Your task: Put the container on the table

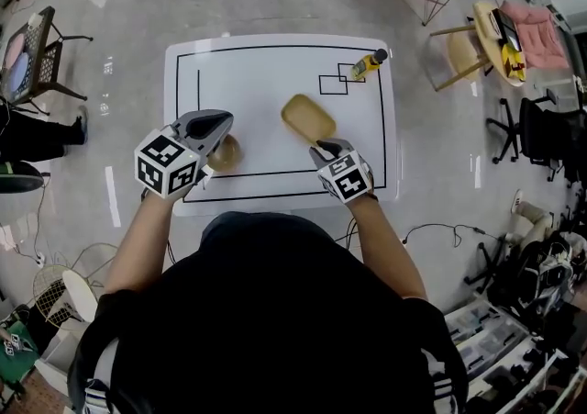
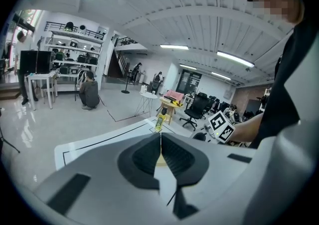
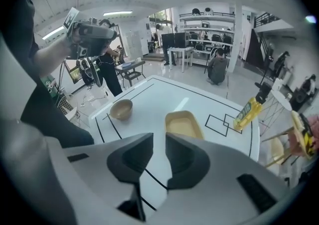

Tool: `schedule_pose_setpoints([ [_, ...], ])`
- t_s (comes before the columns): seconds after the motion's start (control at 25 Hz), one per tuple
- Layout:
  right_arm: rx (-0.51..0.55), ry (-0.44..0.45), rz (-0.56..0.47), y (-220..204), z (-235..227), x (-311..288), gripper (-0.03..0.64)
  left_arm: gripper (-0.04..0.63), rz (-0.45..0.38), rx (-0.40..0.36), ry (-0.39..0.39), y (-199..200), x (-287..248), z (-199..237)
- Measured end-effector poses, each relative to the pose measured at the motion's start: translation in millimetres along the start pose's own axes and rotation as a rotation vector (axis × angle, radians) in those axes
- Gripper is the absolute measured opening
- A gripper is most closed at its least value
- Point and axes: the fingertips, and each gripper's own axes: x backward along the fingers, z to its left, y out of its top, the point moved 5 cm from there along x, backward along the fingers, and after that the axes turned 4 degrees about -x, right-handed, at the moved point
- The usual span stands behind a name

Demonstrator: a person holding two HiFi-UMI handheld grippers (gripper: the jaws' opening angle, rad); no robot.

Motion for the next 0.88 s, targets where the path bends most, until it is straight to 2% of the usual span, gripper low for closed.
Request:
schedule_pose_setpoints([
  [0.88,-0.035,-0.141,-0.153,-5,17,92,0.046,0.008,-0.063,-0.101,-0.048,20,31,-66],
])
